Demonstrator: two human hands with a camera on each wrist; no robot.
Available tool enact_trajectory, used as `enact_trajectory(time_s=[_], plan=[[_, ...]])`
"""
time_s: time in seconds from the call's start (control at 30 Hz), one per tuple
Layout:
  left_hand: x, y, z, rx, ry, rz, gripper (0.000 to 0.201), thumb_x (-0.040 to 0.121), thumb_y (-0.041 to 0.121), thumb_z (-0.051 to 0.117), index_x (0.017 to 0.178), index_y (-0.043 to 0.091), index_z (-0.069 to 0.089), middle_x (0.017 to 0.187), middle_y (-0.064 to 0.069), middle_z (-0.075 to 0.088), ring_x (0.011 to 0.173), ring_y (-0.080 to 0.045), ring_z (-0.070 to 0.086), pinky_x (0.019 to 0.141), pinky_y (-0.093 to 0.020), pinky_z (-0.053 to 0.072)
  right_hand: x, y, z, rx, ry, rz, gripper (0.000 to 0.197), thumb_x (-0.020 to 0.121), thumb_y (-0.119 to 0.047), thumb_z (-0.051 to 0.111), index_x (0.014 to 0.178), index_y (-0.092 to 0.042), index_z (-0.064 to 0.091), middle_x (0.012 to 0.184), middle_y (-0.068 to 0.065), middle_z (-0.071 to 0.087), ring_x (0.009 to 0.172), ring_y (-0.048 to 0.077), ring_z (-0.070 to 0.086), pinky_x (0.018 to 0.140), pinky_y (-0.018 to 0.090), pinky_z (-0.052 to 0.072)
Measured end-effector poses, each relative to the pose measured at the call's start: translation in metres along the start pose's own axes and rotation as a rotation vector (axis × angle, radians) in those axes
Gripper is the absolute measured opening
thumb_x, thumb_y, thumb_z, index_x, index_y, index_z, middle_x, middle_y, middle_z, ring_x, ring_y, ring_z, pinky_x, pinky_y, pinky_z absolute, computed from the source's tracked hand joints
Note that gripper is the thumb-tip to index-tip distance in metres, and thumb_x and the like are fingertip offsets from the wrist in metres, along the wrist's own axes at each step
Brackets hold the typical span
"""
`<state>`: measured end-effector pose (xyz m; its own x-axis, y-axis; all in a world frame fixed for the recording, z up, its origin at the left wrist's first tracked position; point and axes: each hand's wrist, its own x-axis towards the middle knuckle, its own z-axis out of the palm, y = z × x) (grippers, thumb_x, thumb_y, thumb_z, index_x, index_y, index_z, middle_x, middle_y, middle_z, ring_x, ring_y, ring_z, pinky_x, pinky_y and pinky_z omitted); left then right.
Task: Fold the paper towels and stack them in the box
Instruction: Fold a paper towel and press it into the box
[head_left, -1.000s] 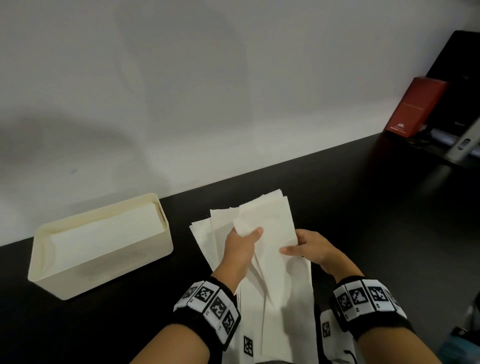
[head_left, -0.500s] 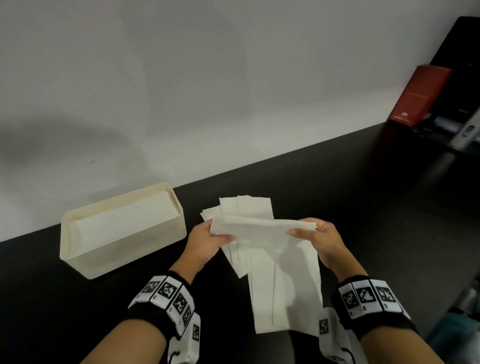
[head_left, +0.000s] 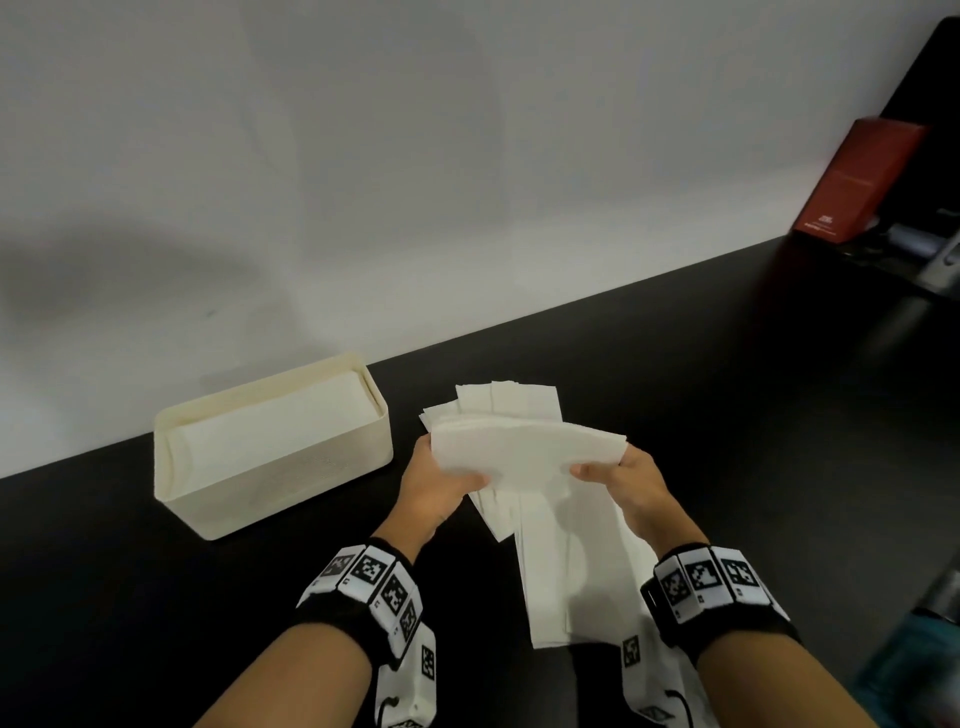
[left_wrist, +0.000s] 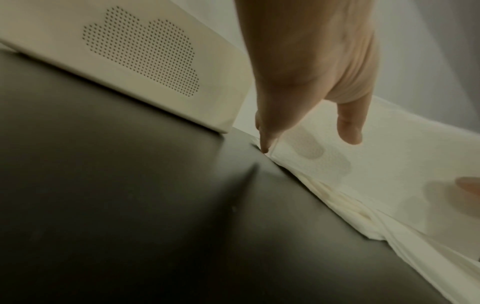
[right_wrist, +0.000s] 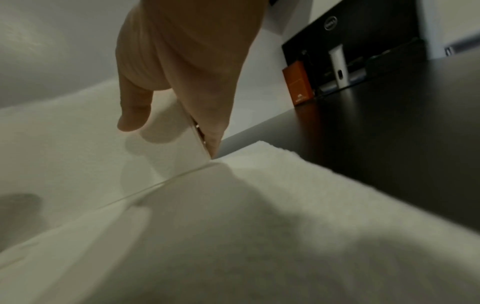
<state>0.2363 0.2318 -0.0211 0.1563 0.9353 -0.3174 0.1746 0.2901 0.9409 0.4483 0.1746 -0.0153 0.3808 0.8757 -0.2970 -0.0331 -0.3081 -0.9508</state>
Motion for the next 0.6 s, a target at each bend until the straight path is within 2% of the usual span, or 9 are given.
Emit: enact_trajectory(time_s=[0.1,0.23,0.33,0.4,0.5,0.6], plan=[[0.000,0.005,-0.004,-0.036,0.010,0.036,0.052,0.072,-0.002,0.075,0.113,0.021,0.052,0.107,0.003,0.060,0.100,-0.014,0.057,0.087,-0.030,0.048,-0.002,-0.006,-0.001,0.008,-0.022,-0.027,0.022,0.076,0.002,0.071,0.091,-0.013,0.067,0.093,0.007,0.070,0.090,0.025,0.066,0.074,0.031,0.053],[0.000,0.006,-0.010,-0.088,0.034,0.086,0.056,0.072,-0.003,0.076,0.116,0.022,0.051,0.099,0.009,0.060,0.092,-0.009,0.058,0.080,-0.025,0.049,-0.001,-0.009,0.000,-0.030,-0.056,-0.031,0.025,0.073,0.007,0.072,0.086,-0.013,0.064,0.086,0.005,0.067,0.082,0.022,0.064,0.068,0.029,0.050],[-0.001,0.000,-0.014,-0.059,0.043,0.088,0.059,0.070,-0.005,0.076,0.117,0.019,0.049,0.097,0.009,0.057,0.089,-0.004,0.055,0.068,-0.018,0.049,0.001,-0.003,0.002,-0.071,-0.065,0.008,0.032,0.072,0.006,0.073,0.094,-0.015,0.063,0.094,0.006,0.067,0.090,0.023,0.064,0.072,0.030,0.053],[-0.003,-0.003,-0.013,-0.069,0.021,0.065,0.061,0.069,-0.006,0.076,0.118,0.018,0.048,0.103,0.005,0.059,0.093,-0.007,0.058,0.072,-0.021,0.051,0.002,-0.001,0.004,-0.075,-0.049,0.013,0.031,0.073,0.005,0.073,0.095,-0.015,0.063,0.095,0.007,0.067,0.091,0.024,0.064,0.074,0.031,0.053],[-0.004,-0.003,-0.009,-0.088,-0.009,0.034,0.061,0.072,-0.002,0.076,0.124,0.017,0.050,0.116,0.000,0.061,0.107,-0.016,0.058,0.091,-0.034,0.051,0.000,-0.005,0.009,-0.108,-0.049,-0.007,0.025,0.073,0.003,0.074,0.092,-0.011,0.065,0.090,0.006,0.068,0.085,0.023,0.064,0.067,0.028,0.051],[-0.002,0.000,-0.008,-0.099,0.013,0.049,0.057,0.075,0.006,0.076,0.124,0.018,0.051,0.115,0.002,0.061,0.107,-0.015,0.058,0.089,-0.031,0.050,0.001,-0.016,0.014,-0.070,-0.055,-0.025,0.022,0.073,0.002,0.074,0.091,-0.008,0.065,0.087,0.008,0.069,0.080,0.023,0.066,0.064,0.029,0.052]])
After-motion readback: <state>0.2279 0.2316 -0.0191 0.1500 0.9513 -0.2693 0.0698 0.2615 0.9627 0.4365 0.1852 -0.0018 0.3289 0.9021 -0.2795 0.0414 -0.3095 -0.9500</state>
